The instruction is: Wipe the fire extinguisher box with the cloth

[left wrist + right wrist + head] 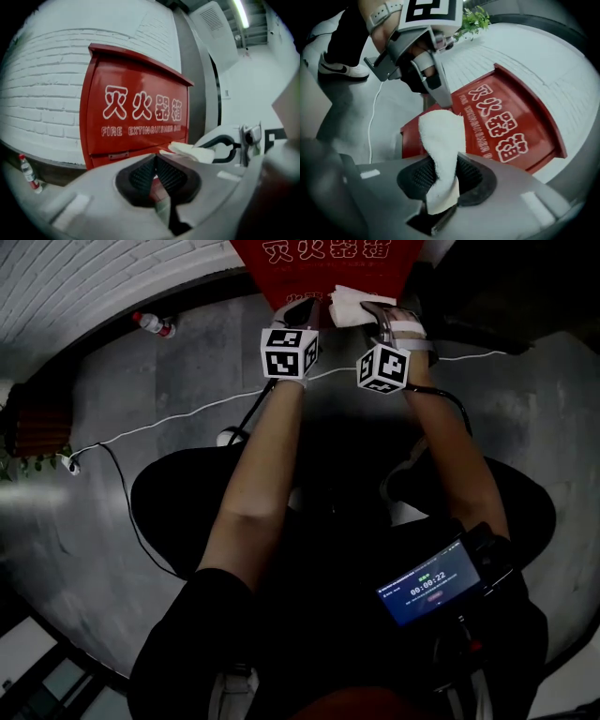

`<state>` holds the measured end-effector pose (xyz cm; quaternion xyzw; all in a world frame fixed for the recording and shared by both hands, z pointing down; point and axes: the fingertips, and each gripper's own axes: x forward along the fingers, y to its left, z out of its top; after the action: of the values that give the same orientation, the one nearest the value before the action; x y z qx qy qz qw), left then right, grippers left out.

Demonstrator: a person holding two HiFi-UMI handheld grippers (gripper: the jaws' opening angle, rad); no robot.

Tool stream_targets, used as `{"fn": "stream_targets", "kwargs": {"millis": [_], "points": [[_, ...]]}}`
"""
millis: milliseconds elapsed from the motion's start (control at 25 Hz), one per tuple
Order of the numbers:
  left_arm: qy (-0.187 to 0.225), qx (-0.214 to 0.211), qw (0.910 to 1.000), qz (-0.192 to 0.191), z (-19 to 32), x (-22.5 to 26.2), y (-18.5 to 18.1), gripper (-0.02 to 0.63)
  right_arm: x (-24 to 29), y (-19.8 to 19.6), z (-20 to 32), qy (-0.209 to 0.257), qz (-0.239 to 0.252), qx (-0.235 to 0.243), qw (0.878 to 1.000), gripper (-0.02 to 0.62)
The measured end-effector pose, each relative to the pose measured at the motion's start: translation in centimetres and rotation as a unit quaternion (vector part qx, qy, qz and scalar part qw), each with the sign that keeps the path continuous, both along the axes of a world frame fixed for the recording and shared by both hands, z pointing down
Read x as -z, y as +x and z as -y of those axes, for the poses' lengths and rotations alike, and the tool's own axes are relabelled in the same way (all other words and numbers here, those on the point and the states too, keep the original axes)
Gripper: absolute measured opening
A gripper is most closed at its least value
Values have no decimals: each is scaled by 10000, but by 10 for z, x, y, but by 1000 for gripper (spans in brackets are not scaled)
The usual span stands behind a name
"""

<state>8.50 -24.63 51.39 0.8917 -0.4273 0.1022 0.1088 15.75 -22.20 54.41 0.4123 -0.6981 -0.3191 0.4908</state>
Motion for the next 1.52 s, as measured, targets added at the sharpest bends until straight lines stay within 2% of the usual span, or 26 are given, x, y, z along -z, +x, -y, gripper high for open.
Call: {"fn": "stream_targets", "kwargs": {"millis": [160,320,480,640,760,920,1160,1520], "points": [[262,-224,9985,-422,-6,44,18,-2,73,30,2,703,278,-272,9968,103],[561,-548,9950,-620,-10,87,41,-2,146,56,10,1416,329,-492,9882,103],[839,-554,9904,-948,-2,134,52,-2,211,70,19,2053,311,-596,9764,104],[1037,-582,9877,-1017,6,160,59,-2,253,74,26,2510,351,-683,9649,106],[1057,-605,9887,-874,12,162,64,-2,244,70,40,2501,45,-629,9662,104],[1021,-631,9906,-651,20,151,71,-2,206,68,57,2224,-371,-513,9729,104],[910,-709,9922,-473,30,122,78,-2,167,68,63,2000,-494,-436,9776,94],[536,-618,9955,-472,33,68,80,-2,79,64,66,1212,-782,-333,9890,97]]}}
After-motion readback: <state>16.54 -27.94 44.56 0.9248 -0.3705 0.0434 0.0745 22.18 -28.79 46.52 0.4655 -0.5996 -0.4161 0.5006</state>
